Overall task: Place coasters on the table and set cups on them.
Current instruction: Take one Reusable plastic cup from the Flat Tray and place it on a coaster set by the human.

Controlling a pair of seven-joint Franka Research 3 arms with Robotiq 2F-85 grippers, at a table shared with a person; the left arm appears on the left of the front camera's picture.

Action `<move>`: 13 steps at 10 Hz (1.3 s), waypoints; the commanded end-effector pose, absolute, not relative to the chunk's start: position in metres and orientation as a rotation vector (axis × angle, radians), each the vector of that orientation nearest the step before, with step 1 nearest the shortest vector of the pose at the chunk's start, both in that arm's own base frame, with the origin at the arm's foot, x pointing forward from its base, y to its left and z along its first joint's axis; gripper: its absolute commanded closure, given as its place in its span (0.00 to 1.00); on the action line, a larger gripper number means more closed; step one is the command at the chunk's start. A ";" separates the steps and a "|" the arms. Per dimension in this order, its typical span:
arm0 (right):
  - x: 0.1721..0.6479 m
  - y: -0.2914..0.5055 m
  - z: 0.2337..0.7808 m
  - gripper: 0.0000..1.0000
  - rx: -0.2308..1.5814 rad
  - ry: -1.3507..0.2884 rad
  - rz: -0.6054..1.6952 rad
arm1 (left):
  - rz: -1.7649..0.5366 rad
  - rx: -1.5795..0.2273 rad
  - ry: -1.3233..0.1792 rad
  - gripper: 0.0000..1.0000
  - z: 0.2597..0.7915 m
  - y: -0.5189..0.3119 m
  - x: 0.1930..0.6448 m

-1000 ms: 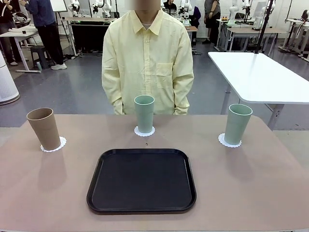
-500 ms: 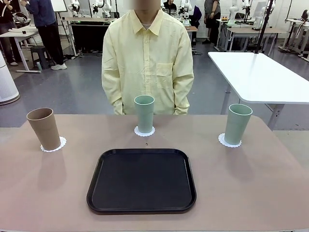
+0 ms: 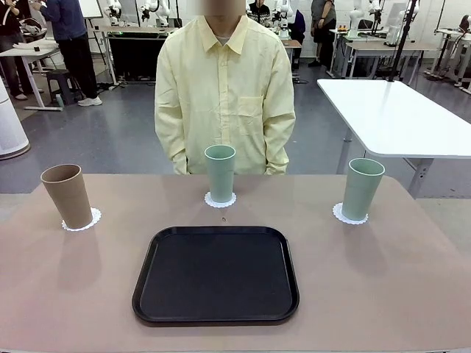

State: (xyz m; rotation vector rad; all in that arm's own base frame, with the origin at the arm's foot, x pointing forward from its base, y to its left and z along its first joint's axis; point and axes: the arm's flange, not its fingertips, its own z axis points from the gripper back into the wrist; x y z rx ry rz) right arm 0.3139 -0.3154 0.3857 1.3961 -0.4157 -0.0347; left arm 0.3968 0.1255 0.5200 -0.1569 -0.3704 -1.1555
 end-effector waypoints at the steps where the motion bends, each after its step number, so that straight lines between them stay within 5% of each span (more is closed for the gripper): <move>1: 0.313 -0.316 0.385 0.00 1.392 -0.415 -0.043 | -1.165 -0.150 -0.362 0.00 0.522 0.128 0.401; 6: 0.313 -0.316 0.385 0.00 1.392 -0.415 -0.043 | -1.157 -0.156 -0.373 0.00 0.521 0.126 0.398; 9: 0.313 -0.316 0.385 0.00 1.392 -0.415 -0.043 | -0.588 -0.447 -0.185 0.00 0.505 0.121 0.341; 13: 0.313 -0.316 0.385 0.00 1.392 -0.415 -0.043 | -0.548 -0.410 -0.150 0.00 0.494 0.128 0.335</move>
